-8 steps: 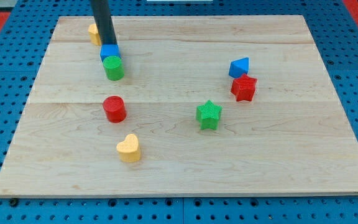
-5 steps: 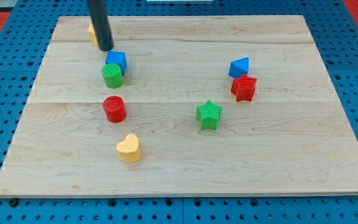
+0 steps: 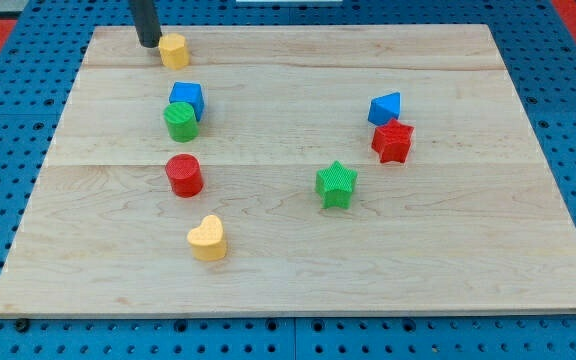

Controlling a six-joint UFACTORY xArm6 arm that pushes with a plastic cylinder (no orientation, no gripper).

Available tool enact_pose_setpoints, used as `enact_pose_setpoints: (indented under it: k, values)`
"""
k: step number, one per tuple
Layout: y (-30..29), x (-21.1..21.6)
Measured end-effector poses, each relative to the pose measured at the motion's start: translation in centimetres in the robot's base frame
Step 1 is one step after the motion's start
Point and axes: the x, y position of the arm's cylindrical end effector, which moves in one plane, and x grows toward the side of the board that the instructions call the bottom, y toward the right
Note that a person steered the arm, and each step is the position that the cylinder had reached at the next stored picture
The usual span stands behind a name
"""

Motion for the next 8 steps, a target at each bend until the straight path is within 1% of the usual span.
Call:
enact_pose_setpoints:
  k: [1, 2, 3, 4, 5, 6, 8]
  values:
    - [3.5, 0.9]
    - [3.6, 2.0]
    - [3.4, 1.6]
    - [2.6, -2.1]
    - [2.5, -2.1]
    - [4.5, -0.4]
    - [18.0, -3.1]
